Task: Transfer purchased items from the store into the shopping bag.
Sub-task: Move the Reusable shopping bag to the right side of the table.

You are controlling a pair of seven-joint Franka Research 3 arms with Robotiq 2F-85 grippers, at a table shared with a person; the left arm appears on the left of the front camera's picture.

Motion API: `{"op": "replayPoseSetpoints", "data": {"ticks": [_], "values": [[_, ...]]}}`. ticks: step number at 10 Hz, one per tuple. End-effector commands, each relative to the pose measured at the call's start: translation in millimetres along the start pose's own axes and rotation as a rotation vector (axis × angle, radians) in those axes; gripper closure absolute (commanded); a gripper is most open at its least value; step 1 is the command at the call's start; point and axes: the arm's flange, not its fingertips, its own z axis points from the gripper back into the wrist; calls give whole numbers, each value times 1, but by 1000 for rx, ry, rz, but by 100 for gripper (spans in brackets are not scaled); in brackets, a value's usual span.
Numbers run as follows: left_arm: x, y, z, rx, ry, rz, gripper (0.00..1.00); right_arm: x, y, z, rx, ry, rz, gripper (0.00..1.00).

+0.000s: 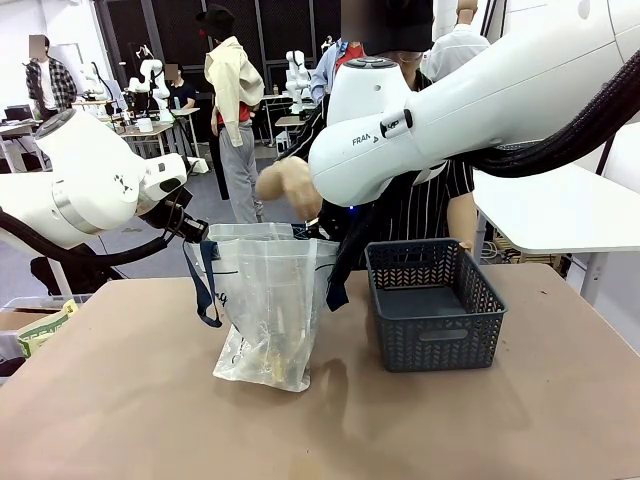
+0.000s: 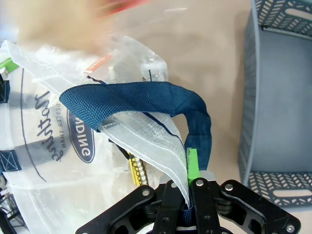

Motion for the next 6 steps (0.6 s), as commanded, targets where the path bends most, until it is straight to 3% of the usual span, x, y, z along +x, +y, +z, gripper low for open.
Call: {"op": "replayPoseSetpoints", "data": {"ticks": [1, 6], "values": [[-1, 0, 3, 4, -1, 7, 100, -4, -4, -1, 16, 6, -6, 100], [-1, 0, 3, 4, -1, 7, 100, -4, -4, -1, 16, 6, -6, 100]]}}
